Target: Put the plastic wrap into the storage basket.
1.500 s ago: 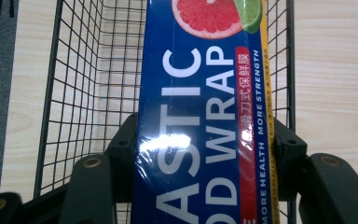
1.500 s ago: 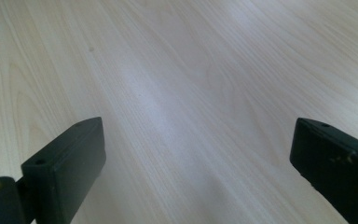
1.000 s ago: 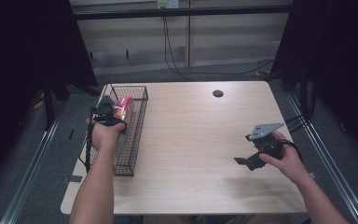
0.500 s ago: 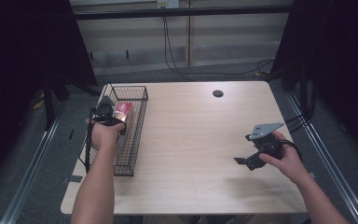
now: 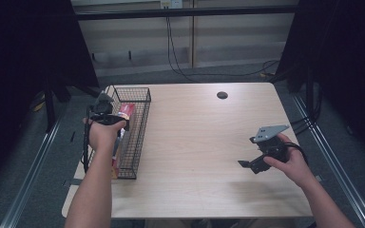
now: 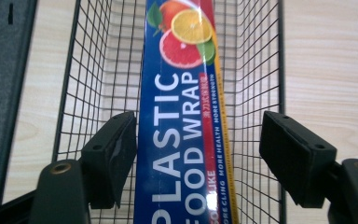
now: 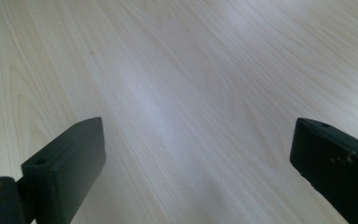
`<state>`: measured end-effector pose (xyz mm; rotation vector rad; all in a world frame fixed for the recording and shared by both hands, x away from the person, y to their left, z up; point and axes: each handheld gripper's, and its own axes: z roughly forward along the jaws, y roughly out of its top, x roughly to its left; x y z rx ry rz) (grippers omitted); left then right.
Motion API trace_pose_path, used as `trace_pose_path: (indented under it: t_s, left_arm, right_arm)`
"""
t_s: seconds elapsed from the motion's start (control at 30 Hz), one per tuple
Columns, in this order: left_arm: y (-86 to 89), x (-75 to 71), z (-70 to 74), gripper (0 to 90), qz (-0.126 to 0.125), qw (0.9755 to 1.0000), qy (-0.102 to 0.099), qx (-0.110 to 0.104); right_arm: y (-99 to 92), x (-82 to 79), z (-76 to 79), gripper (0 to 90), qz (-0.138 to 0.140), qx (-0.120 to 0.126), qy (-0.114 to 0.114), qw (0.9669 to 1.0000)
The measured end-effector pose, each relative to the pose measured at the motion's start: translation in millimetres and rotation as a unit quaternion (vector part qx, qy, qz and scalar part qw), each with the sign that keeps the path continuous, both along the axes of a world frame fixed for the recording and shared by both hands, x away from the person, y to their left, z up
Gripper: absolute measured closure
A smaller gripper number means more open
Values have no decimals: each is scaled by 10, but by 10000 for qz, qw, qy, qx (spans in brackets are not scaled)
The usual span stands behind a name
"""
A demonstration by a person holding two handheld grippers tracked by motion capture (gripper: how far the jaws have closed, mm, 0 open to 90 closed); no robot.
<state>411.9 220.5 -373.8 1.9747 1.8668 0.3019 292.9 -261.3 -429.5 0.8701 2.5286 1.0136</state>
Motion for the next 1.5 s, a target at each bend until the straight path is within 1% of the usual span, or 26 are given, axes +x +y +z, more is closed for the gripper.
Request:
trace_pose_path:
  t_s: [0.03,0.07,0.13,0.23,0.3,0.33,0.47,0.5,0.53,0.6,0.63,0.7,0.73,0.8,0.87,0.93,1.0,1.03,1.07,1.1,1.13,1.23,1.3,1.33,1.4,1.5]
  left_arm:
    - [-12,-11,22,266,-42,10000,-45,17]
    - [-22,-21,42,261,-113,9999,-71,-33]
    - [-59,-55,92,250,-203,9996,-183,-121]
    - [-99,-87,121,237,-349,9989,-223,-206]
    - [-141,-112,133,230,-425,9984,-271,-274]
    - [-141,-112,133,228,-425,9984,-271,-274]
    - [-258,-169,180,222,-646,9964,-380,-406]
    - [-258,-169,180,221,-646,9964,-380,-406]
    - [-310,-191,198,220,-749,9953,-398,-459]
    - [-339,-201,205,217,-771,9948,-440,-491]
    - [-367,-213,212,217,-813,9940,-466,-561]
    - [-448,-249,226,216,-966,9923,-514,-575]
    - [-475,-258,226,214,-990,9917,-540,-617]
    - [-493,-268,233,210,-1035,9912,-530,-628]
    - [-536,-286,233,207,-1102,9901,-579,-655]
    - [-601,-319,225,193,-1156,9883,-641,-757]
    - [-648,-336,215,190,-1234,9871,-660,-778]
    - [-648,-336,215,189,-1234,9871,-660,-778]
    - [-690,-354,210,187,-1354,9855,-670,-766]
    - [-690,-354,210,184,-1354,9855,-670,-766]
    - [-721,-365,203,184,-1358,9847,-724,-817]
    - [-801,-396,180,170,-1525,9819,-759,-825]
    - [-817,-402,177,164,-1559,9815,-745,-829]
    - [-838,-410,166,163,-1530,9813,-783,-869]
    - [-861,-422,152,162,-1631,9802,-770,-819]
    - [-904,-439,122,158,-1669,9791,-792,-854]
  right_arm:
    - [4,6,0,31,13,9,-28,10000]
    - [9,1,4,31,-45,-17,-8,10000]
    - [24,9,-7,31,49,-8,10,10000]
    - [42,12,-8,31,64,-30,-21,10000]
    - [47,12,-1,31,89,6,13,10000]
    - [47,14,2,31,89,1,3,10000]
    - [52,23,-2,31,66,-11,-9,10000]
    - [52,23,-2,31,66,-11,-9,10000]
    - [55,23,-3,31,72,-18,-9,10000]
    - [57,20,-2,31,95,-43,9,9999]
    - [57,20,-2,31,95,-43,9,9999]
    - [60,26,-11,31,145,5,9,9999]
    - [60,22,-5,31,119,-53,-2,9999]
    - [60,17,-3,31,106,-55,13,9999]
    - [60,14,-3,31,103,-54,-3,9999]
    - [57,10,-2,31,109,-42,-9,9999]
    - [58,8,-6,31,121,-1,22,9999]
    - [57,9,-8,31,122,-1,15,9999]
    - [58,6,-7,31,94,-18,13,10000]
    - [57,7,-10,31,97,-32,6,9999]
    - [57,7,-10,31,97,-32,6,9999]
    - [49,5,-21,31,83,2,36,10000]
    - [42,3,-22,31,80,-29,36,10000]
    - [41,-1,-24,31,66,-52,45,10000]
    - [39,-2,-26,31,78,-60,42,9999]
    - [38,-5,-36,31,113,-37,32,9999]
